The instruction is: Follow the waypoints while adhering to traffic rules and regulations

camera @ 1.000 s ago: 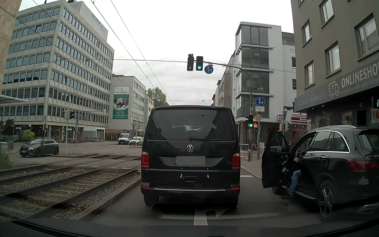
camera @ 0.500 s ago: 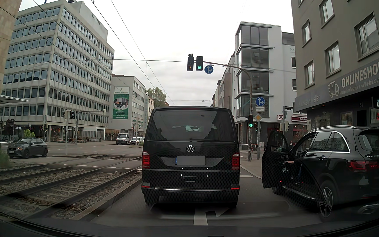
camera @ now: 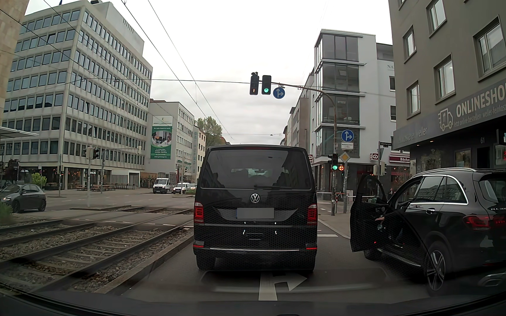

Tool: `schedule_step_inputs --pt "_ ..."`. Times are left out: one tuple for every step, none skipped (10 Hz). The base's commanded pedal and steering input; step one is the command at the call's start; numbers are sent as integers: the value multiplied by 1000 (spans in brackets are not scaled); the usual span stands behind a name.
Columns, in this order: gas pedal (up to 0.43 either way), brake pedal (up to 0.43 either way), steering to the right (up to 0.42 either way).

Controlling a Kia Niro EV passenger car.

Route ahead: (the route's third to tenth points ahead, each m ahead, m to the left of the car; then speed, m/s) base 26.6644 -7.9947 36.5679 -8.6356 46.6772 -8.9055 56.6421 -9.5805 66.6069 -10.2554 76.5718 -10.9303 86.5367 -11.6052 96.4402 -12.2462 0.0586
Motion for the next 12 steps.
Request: schedule_step_inputs --pt "0 0 -30" --pt "0 0 -31" --pt "47 0 -32" --pt "110 0 -33" --pt "118 0 -34" --pt "130 0 -34" --pt "138 0 -34" --pt "150 0 -35" --pt "157 0 -39" --pt "157 0 -44" --pt "177 0 -47" --pt "189 0 -49"
